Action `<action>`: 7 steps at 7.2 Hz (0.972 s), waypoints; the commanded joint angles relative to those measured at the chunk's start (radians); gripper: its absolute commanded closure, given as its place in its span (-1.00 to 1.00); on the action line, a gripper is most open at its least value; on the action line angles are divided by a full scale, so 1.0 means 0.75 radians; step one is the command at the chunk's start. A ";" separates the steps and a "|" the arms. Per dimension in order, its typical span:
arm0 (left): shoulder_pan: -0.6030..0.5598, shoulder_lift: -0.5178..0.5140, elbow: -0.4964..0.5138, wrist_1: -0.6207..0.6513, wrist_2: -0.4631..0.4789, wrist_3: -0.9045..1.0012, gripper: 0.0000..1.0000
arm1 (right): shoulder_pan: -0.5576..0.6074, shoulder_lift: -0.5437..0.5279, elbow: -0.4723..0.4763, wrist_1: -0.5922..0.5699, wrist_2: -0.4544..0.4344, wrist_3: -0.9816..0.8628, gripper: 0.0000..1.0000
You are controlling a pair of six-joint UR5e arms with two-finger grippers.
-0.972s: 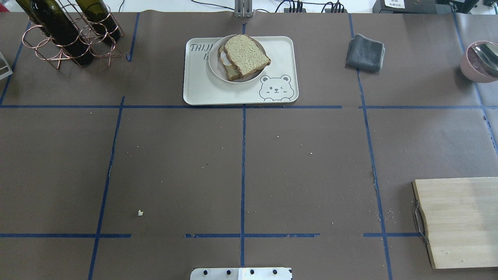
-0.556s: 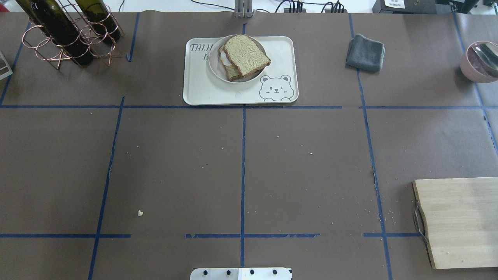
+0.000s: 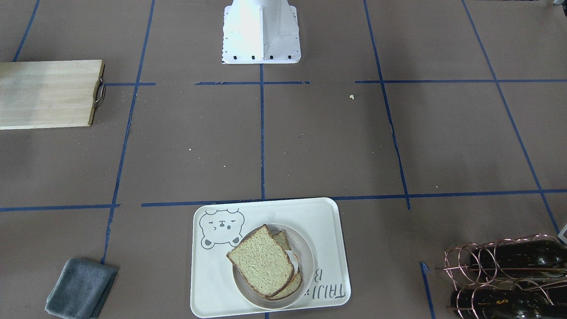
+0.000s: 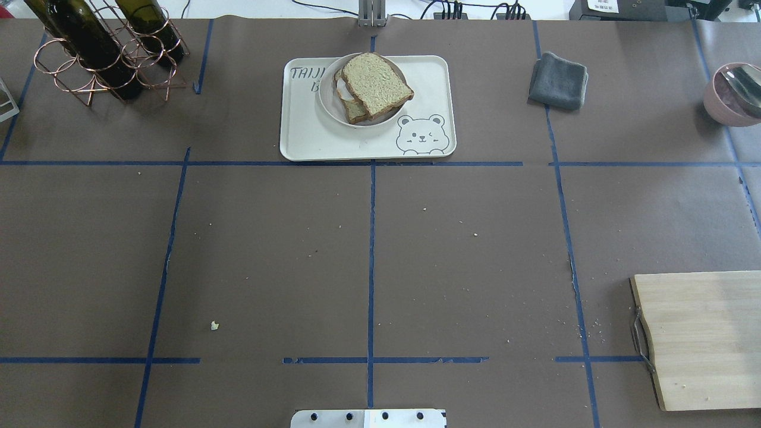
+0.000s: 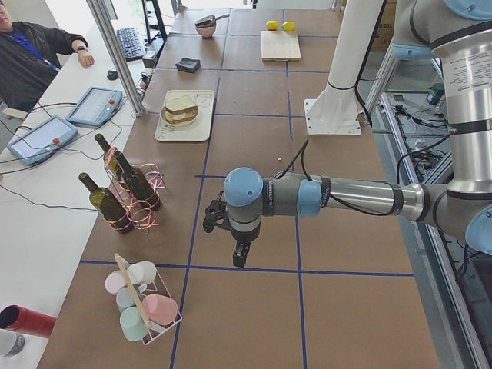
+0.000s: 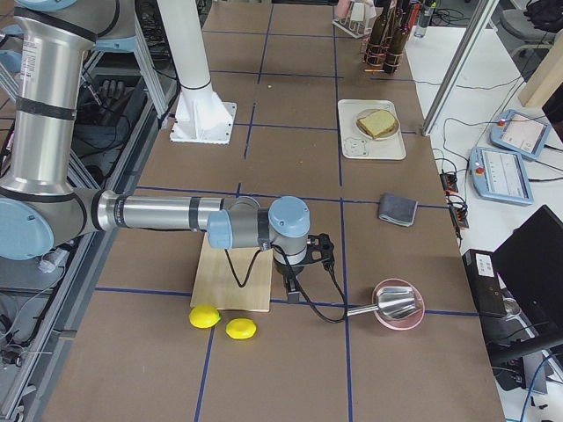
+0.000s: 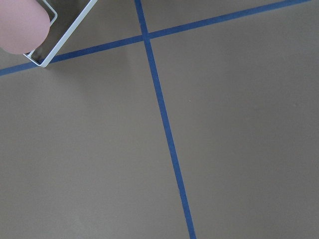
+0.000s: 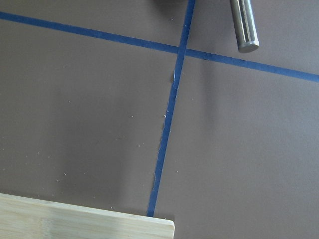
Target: Make sandwich and place on tray
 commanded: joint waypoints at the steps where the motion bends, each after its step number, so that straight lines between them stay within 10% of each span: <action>1: -0.013 -0.015 -0.003 0.002 0.004 0.004 -1.00 | 0.000 0.005 -0.007 0.002 0.013 -0.012 -1.00; 7: -0.032 -0.009 -0.015 0.002 0.012 0.004 -1.00 | 0.002 0.003 0.003 0.006 -0.004 -0.022 -1.00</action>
